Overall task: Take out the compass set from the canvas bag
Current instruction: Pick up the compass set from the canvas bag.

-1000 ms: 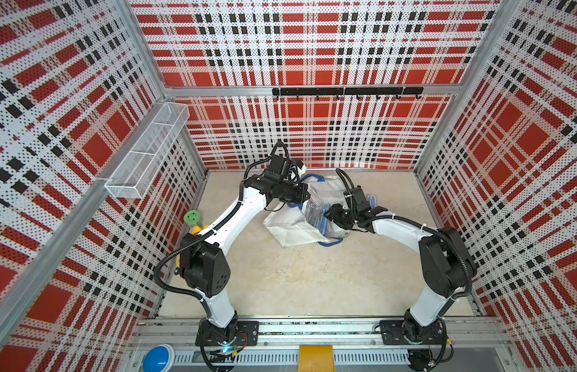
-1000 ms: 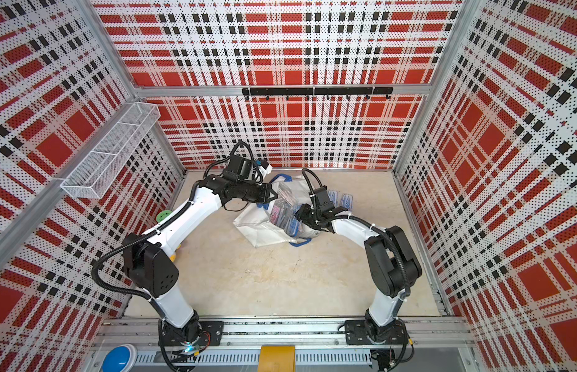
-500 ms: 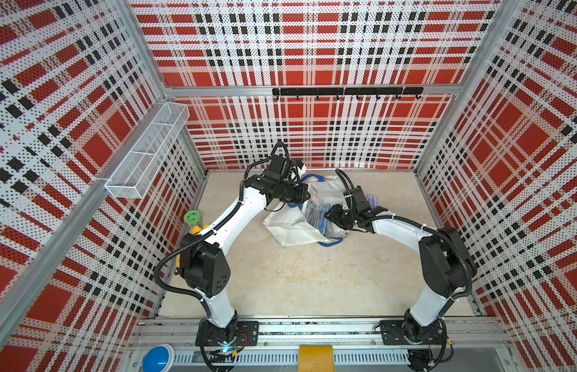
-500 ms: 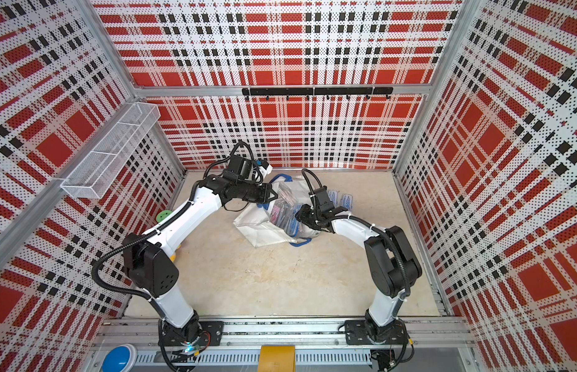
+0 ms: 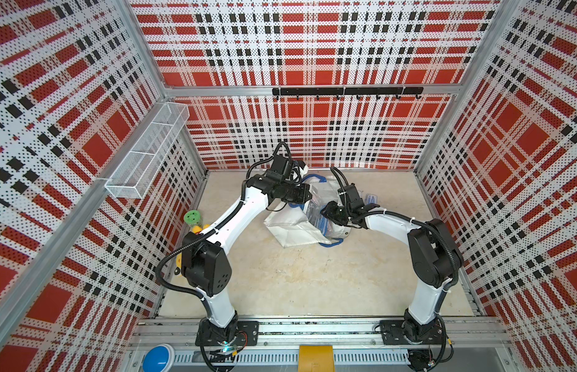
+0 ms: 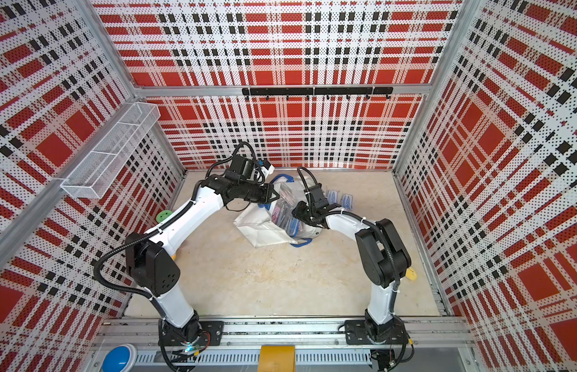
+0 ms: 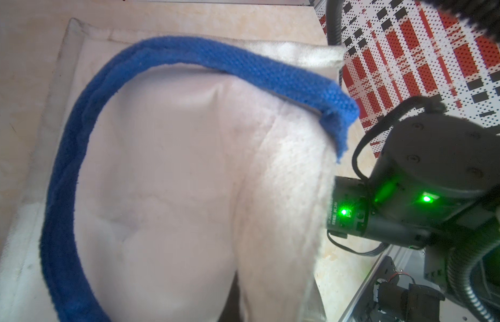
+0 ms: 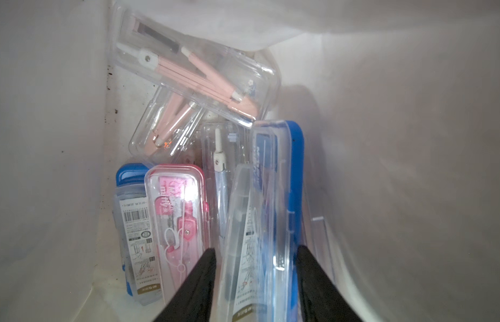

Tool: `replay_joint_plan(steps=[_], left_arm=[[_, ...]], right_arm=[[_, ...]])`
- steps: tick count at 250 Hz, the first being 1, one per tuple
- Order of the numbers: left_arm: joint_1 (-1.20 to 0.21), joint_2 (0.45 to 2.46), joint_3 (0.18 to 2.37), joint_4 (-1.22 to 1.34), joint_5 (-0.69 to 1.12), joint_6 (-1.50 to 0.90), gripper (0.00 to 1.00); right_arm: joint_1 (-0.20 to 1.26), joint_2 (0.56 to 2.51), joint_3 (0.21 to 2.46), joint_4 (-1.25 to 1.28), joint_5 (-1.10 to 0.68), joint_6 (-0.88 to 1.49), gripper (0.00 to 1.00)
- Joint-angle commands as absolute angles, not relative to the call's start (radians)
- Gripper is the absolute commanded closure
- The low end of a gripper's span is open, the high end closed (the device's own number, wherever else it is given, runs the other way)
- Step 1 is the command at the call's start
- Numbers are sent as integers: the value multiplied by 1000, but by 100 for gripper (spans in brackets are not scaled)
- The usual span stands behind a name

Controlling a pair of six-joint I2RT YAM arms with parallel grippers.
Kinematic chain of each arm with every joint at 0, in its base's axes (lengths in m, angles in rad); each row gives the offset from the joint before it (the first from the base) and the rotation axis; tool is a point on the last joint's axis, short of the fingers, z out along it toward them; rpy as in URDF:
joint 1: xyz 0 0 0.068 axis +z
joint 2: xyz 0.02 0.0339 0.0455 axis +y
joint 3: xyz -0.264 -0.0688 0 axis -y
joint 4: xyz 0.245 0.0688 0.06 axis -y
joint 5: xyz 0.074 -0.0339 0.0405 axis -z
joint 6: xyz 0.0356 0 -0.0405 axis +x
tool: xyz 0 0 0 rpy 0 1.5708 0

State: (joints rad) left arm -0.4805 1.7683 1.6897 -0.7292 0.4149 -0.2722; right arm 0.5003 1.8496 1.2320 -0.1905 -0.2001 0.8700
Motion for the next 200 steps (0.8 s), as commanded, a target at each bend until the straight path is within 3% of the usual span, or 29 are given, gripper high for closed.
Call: replay_joint_plan(steps=[1, 113, 153, 200], left_arm=[[-498, 1767, 1742, -693, 479, -264, 100], [-503, 1781, 1749, -692, 488, -265, 100], [-503, 1787, 1751, -692, 489, -271, 100], [-505, 1786, 1749, -693, 486, -272, 100]], right_arm=[[509, 1837, 1233, -176, -210, 903, 50], [537, 1939, 1277, -255, -228, 928, 47], [537, 1969, 1260, -139, -282, 964, 53], [536, 1976, 1270, -117, -295, 974, 70]])
